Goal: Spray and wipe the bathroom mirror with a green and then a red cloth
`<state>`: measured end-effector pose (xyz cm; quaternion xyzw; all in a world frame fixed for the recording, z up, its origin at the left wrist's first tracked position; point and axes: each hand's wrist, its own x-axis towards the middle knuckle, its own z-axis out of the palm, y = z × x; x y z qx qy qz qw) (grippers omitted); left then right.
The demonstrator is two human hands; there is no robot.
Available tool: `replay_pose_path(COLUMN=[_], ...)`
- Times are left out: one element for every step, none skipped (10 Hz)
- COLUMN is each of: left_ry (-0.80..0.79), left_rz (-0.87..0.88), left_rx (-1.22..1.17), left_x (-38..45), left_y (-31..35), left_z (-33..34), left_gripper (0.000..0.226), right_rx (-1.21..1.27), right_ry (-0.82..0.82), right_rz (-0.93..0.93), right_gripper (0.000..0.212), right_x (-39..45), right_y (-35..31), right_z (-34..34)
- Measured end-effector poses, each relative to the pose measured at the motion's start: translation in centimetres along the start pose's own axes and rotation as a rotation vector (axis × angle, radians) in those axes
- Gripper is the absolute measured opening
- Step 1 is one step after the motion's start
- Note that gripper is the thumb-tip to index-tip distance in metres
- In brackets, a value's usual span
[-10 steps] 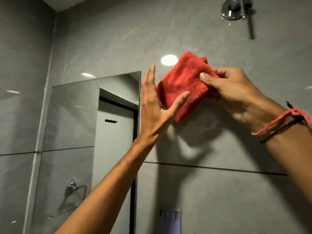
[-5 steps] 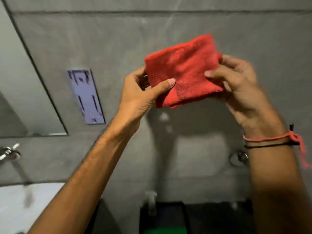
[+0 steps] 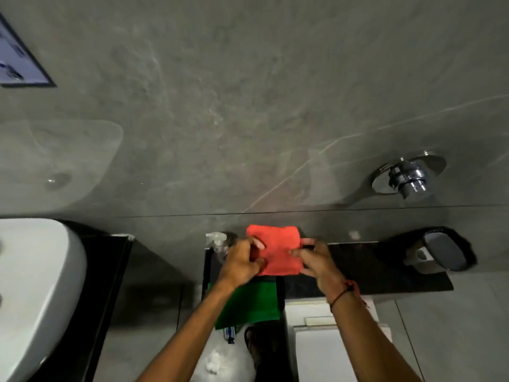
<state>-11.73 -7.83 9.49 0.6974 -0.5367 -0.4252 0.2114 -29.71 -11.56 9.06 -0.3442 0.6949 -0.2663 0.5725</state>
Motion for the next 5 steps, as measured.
replay_pose_path(left_ry=[-0.113,-0.165,-0.236,-0.189,0.108], left_rz=[-0.063,-0.058,-0.042,0.069,0.255], left_rx=[0.060,0.117,0.182,0.344,0.448], left_x=[1.0,2.3,2.8,2.5,0.8], left_y=[-3.0,-5.7,-7.5,-7.8,-5.1], left_z=[2.7,4.4,5.1,5.2,3.6], left_gripper=[0.060,0.072,0.078,0.078,0.049], right_rx=[-0.136,-0.360,-0.583,-0.782,-1.127], right_ry=[-0.030,-0.155,-0.296,-0.279,0.000], right_rz=[-0.013,-0.042,-0.117,-0.280,-0.571], right_gripper=[0.028,0.049,0.058,0.063,0.054], right_x=[3.8,6.4,6.6,6.0,4.2], right_y=[4.1,6.8,7.8,8.2,7.6], right_z=[2.3,3.9,4.1,3.8,3.5])
